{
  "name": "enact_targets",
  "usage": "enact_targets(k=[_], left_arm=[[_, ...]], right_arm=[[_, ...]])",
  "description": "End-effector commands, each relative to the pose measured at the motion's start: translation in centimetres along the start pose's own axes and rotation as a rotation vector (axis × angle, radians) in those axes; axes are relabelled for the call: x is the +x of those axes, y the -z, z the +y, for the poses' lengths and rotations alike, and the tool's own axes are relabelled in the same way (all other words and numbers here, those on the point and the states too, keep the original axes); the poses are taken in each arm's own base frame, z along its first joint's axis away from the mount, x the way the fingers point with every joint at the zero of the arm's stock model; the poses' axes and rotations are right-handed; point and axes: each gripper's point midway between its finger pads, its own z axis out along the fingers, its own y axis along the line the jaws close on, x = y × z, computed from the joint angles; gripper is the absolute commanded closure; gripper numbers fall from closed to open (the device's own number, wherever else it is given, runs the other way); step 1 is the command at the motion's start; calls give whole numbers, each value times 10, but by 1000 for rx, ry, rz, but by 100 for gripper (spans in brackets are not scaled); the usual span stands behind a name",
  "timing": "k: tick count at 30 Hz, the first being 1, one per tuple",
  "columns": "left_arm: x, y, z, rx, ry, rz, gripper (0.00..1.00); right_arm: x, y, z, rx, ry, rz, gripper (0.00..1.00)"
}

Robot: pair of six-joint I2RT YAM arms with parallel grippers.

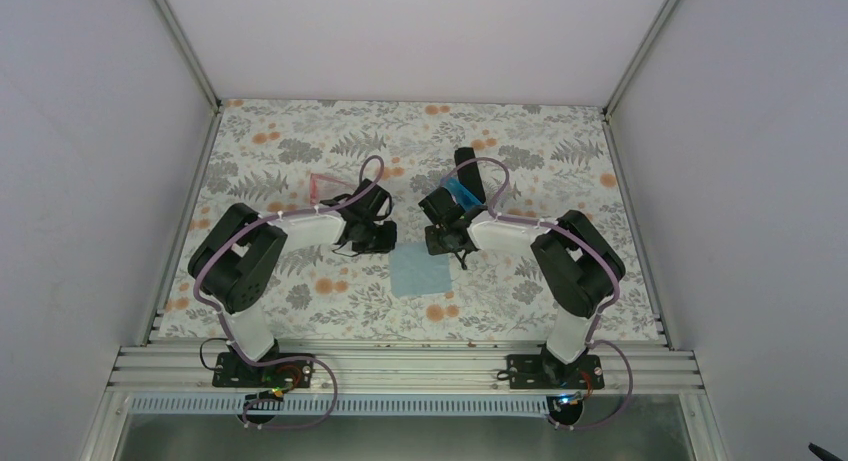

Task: Organize the sunglasses
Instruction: Fold the glasses cleaning cloth at the center of the board.

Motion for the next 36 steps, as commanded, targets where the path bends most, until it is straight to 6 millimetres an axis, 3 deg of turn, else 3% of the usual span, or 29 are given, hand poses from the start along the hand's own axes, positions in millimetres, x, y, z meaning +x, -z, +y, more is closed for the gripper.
enact_targets(k=[1,5,10,21,25,36], left_arm=[[-16,8,-4,-22,-25,-42,98],[-27,17,-9,-10,-30,-74,98],[-30,23,-10,-1,-47,-86,98],[-3,27,-15,74,-100,-21,98],[7,29,-12,78,-107,-2,98],[24,34,-16,121,-102,23,98]], right_arm=[[-9,1,-4,30,3,-28,96],[-27,11,-1,22,-8,-84,96],[-32,17,5,-15,-2,-101,96],[1,24,9,-115,6,-46,96],[4,38,9,-153,-4,-56,96],[26,52,13,-231,-2,-11,96]])
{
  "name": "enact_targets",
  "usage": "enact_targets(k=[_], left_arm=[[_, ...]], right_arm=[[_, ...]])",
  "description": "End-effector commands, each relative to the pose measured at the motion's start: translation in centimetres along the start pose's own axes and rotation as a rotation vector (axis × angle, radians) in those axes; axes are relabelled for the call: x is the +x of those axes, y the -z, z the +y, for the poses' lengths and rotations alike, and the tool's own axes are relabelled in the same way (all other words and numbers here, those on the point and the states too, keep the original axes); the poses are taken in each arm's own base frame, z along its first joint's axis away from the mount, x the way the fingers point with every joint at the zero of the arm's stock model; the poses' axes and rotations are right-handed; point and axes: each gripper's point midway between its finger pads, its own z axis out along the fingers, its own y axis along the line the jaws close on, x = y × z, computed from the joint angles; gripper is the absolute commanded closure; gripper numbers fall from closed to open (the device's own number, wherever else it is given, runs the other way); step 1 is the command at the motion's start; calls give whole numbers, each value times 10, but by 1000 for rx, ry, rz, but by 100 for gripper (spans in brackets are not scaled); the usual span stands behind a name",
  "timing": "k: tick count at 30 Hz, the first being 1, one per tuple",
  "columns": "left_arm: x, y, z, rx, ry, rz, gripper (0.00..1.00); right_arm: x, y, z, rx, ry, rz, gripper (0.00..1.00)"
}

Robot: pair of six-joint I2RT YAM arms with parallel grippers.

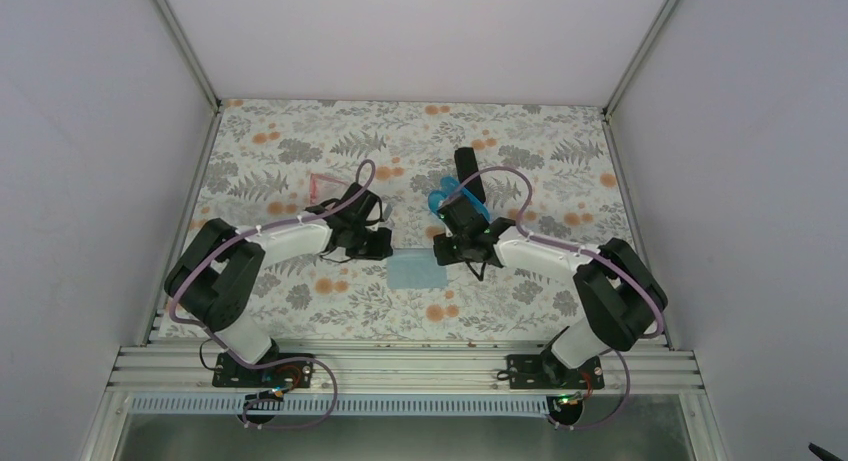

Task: Organize the sunglasses
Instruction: Fold the glasses cleaning cloth at the center of the board.

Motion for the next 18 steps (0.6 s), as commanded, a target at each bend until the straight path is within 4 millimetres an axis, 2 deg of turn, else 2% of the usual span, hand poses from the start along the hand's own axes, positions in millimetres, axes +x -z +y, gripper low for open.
enact_targets(k=[1,18], left_arm=[[3,6,-9,38,-12,-5,98],[19,-2,-6,33,8,19,98]], right_arm=[[6,6,4,-44,-9,13,96],[26,-7,4,-49,13,71,96]])
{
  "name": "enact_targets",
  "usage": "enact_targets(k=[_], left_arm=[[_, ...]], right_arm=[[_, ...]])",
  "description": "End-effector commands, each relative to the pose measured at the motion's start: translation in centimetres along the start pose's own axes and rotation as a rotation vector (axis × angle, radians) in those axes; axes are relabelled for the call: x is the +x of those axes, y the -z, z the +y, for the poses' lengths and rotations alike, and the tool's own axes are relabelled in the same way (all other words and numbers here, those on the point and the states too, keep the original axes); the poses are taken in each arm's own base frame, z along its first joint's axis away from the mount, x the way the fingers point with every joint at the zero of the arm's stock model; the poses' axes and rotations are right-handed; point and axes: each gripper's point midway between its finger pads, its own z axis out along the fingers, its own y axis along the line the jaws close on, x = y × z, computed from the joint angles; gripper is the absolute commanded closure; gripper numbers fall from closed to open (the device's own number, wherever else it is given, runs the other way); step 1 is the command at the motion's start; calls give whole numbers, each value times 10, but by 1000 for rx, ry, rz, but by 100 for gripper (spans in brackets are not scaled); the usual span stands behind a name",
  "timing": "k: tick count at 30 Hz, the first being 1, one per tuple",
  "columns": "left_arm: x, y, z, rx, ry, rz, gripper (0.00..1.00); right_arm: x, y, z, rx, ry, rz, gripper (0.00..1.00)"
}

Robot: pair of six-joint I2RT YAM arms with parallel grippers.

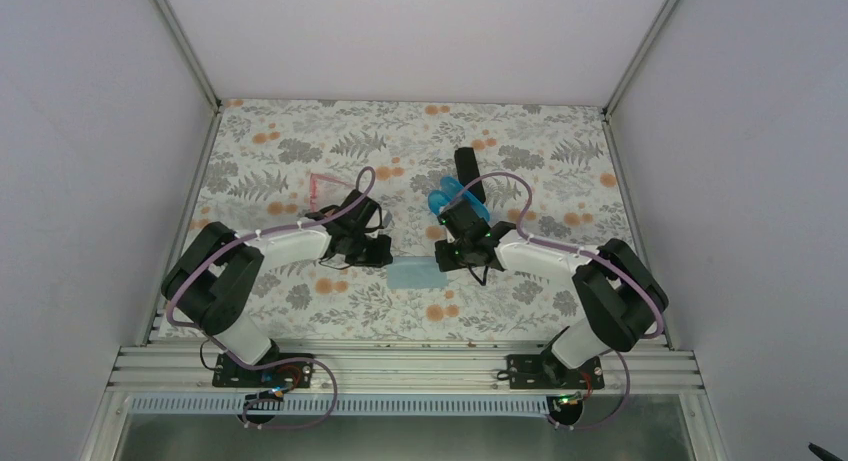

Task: Organize the sunglasses
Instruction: Fold the glasses cleaning cloth at the center of the board.

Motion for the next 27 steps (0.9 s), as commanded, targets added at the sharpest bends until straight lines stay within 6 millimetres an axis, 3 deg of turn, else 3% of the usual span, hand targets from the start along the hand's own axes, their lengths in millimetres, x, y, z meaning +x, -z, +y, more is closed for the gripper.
enact_targets(k=[1,23,27], left_arm=[[2,-1,-5,15,-4,-5,98],[18,-12,7,-29,13,30,97],[22,-11,6,-16,15,39,87]], right_arm=[[7,-6,3,-10,16,20,96],[32,-21,-1,14,36,92,96],[38,-20,2,-13,45,109,90]])
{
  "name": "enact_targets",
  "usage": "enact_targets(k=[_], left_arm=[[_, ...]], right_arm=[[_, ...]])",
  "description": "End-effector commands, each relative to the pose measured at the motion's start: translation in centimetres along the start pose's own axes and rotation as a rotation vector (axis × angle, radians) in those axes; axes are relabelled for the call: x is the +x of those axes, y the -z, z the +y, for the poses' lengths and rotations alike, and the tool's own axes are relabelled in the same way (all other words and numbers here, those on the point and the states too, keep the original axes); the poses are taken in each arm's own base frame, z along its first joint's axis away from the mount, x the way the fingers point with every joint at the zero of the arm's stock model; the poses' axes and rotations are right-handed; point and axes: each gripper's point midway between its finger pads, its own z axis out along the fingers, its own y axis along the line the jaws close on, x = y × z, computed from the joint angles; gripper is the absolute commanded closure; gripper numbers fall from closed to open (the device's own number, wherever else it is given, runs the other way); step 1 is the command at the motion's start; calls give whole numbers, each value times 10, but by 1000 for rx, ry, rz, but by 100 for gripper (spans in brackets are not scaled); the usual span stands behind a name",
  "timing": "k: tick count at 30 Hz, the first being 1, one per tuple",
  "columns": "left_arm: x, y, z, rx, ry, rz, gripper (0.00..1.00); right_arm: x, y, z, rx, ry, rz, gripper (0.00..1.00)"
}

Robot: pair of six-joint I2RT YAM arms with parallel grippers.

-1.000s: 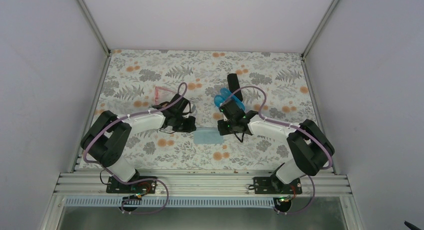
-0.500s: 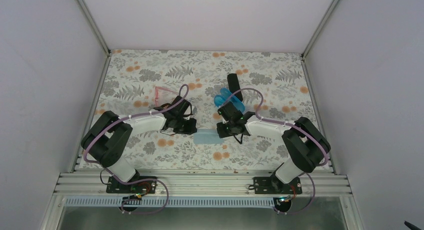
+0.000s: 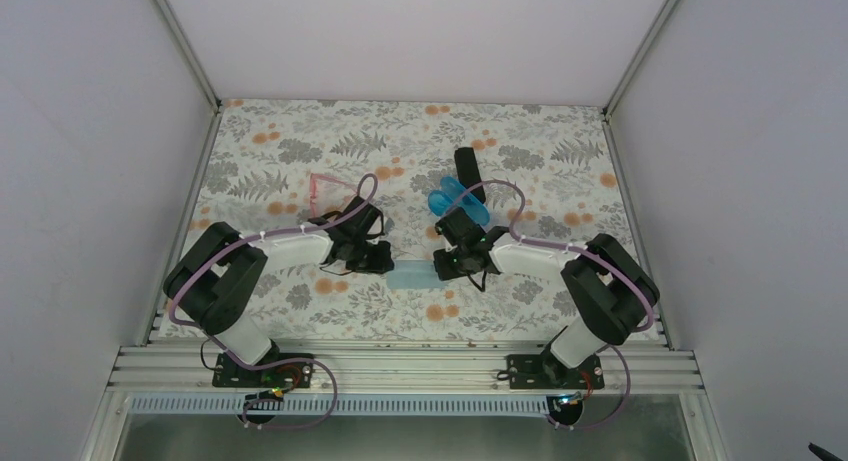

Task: Organize the sunglasses
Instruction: Fold the glasses cleaning cloth at the center of the board.

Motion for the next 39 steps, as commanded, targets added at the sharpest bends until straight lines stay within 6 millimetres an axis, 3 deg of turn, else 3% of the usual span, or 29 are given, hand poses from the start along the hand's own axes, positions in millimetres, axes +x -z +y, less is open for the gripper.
enact_targets(k=[1,5,11,16,20,24,30,39], left_arm=[[9,-2,2,1,6,16,84],[12,9,-3,30,-10,-2,75],[-3,31,-7,6,-17,-92,73],[-20,46,-31,95,-53,-169,75],[-24,31,-46,171,-60,-124,89],[-27,13,-44,167,-37,-87,95],[-17,-6,-31,129,15,-28,96],[4,-19,13,-69,145,32,97]], right_arm=[[12,-1,5,-33,27,27,88],[12,17,14,-85,48,14,75],[-8,40,24,-106,65,-52,63],[-24,36,40,-136,73,-69,67],[-32,23,57,-185,54,-56,75],[-38,11,75,-241,21,-33,83],[-31,-16,65,-180,-92,16,85],[-9,-26,11,81,-269,28,85]])
